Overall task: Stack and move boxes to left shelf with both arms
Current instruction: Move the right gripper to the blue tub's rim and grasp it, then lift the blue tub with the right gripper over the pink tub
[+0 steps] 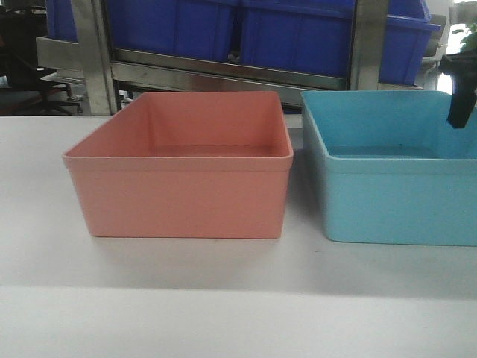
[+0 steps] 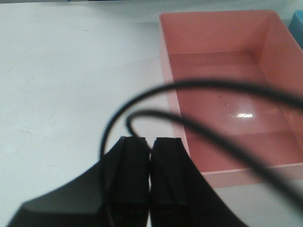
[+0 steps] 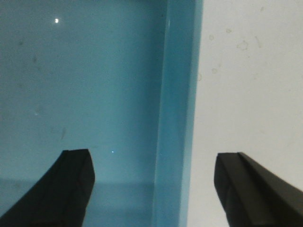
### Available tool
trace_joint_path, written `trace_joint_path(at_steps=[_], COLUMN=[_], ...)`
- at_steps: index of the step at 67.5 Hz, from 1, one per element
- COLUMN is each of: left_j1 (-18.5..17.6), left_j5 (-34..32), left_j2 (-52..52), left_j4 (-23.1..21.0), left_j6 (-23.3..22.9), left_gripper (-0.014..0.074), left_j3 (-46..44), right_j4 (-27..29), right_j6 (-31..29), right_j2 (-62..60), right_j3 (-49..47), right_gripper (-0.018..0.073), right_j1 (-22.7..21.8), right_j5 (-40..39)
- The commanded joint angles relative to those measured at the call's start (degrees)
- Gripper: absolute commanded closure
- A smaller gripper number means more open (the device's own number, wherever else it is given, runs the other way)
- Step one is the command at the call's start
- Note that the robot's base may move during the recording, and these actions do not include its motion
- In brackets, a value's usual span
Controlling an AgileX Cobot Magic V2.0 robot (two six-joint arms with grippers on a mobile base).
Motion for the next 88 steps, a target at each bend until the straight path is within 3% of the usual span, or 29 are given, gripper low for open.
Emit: trace_joint_path(at_steps=[1,12,18,39,63,88], left_j1=[-0.3,-0.3,-0.3,-0.3,-0.3,-0.3], left_j5=[-4.7,-4.7,-4.7,-4.7,-4.7,-4.7], left_j2=[-1.2,-1.2,-1.2,-1.2,-1.2,-1.2], left_j4=[-0.6,-0.6,-0.7,-1.4,-1.4,-1.4], left_j6=[0.2,0.2,0.2,0.2,0.2,0.2], left_gripper=[0.0603,0.0603,0.0603,0.0603,0.0603,0.0603], left_j3=[-1.6,-1.6,-1.6,-1.6,-1.6,-1.6], right_j4=[-0.7,-2.4,-3.3,-4.3,-4.0,0.4], right_j6=[-0.6,-0.6,-0.6,-0.6,-0.6,0.4], right_j2=[-1.5,1.2,1.8,2.5,0.7,-5.2], right_j3=[-2.0,-2.0,-2.0,-2.0,-5.3,-17.0], right_gripper=[-0.0052,-0.0049,-0.0001,0.0514,0.0501,0.0503], right_j1=[-0.4,-0.4,-0.4,-0.4,-0.4,-0.4], right_j5=[-3.0,-3.9,-4.0,-3.7,0.3,7.5])
